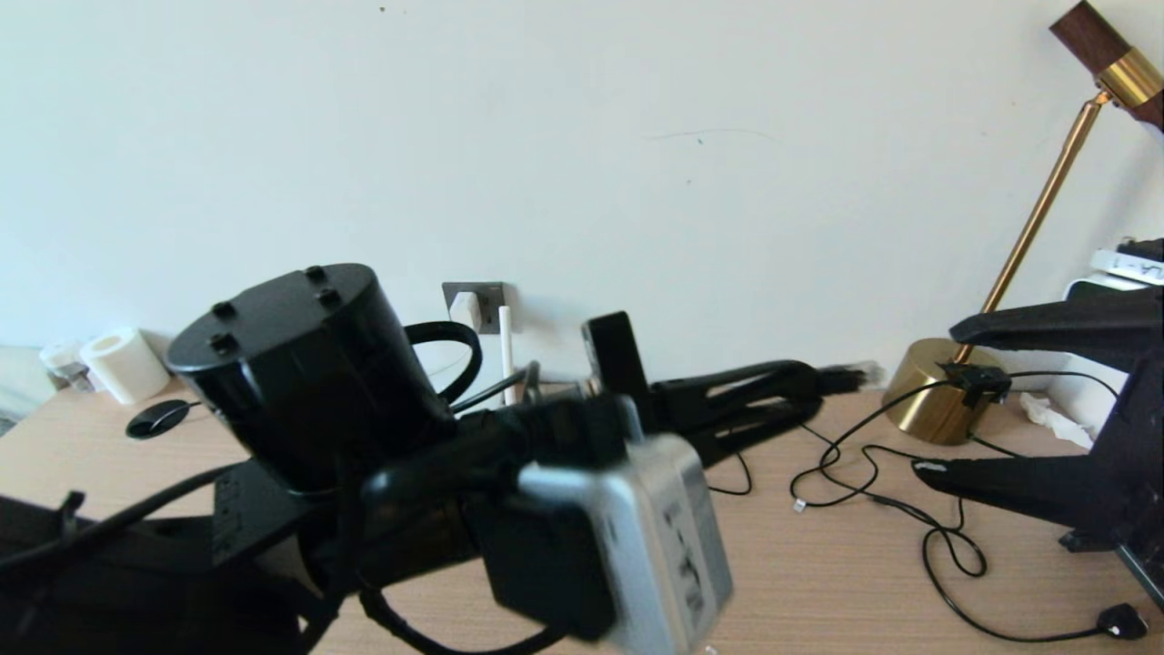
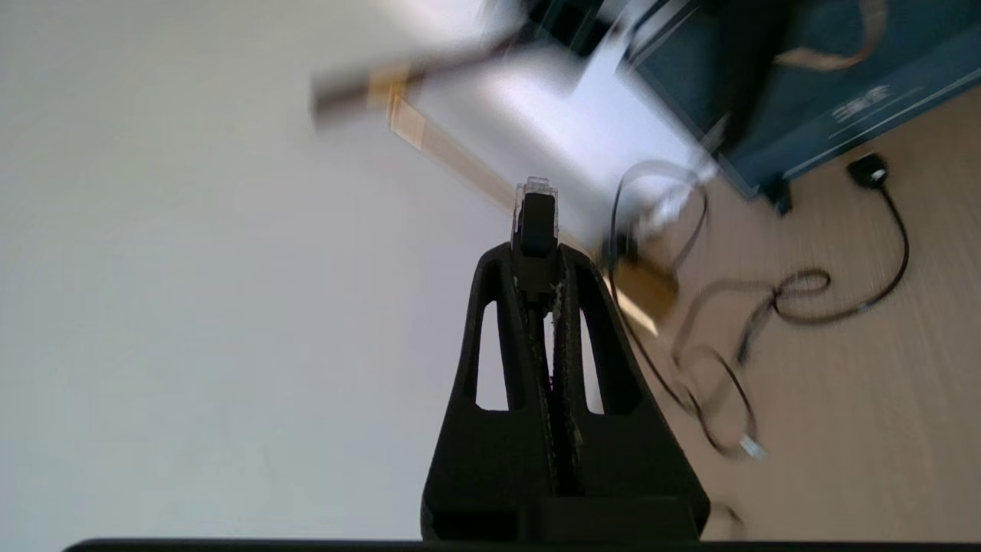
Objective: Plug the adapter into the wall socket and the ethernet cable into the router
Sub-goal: Plug cable into router interface
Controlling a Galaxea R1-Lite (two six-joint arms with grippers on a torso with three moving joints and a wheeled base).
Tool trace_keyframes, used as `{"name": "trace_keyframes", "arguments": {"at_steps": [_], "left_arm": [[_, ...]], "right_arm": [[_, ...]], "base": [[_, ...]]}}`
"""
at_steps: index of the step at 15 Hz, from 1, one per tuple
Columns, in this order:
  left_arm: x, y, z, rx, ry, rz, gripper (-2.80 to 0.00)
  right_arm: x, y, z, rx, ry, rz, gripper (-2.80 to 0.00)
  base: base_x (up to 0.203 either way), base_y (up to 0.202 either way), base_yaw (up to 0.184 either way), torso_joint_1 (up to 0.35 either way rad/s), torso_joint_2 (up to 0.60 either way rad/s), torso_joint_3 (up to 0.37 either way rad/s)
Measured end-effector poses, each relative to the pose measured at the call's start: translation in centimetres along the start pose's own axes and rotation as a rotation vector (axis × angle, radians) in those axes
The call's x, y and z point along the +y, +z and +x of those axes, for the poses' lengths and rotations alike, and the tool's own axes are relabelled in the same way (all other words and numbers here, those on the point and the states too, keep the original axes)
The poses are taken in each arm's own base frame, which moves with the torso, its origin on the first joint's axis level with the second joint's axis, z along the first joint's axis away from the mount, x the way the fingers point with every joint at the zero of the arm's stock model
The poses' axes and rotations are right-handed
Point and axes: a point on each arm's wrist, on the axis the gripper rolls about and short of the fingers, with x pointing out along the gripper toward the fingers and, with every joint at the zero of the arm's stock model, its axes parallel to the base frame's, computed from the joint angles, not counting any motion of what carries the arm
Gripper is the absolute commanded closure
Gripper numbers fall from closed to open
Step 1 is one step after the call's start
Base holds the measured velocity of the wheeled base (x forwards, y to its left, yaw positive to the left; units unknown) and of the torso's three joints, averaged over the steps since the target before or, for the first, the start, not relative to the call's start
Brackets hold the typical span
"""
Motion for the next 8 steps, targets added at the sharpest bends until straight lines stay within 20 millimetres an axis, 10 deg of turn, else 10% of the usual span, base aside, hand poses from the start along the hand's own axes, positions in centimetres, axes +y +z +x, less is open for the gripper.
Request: {"name": "trace_keyframes", "arguments": {"at_steps": [8], "left_arm": [[1.1,-3.0,-2.0,0.361,0.446,-0.910,0.00]], "right_arm": [[-5.3,-5.5,-6.0,-0.807,-0.575,-0.854,-2.80]], "base": [[0.000,0.000,0.000,0.000,0.00,0.000]]}}
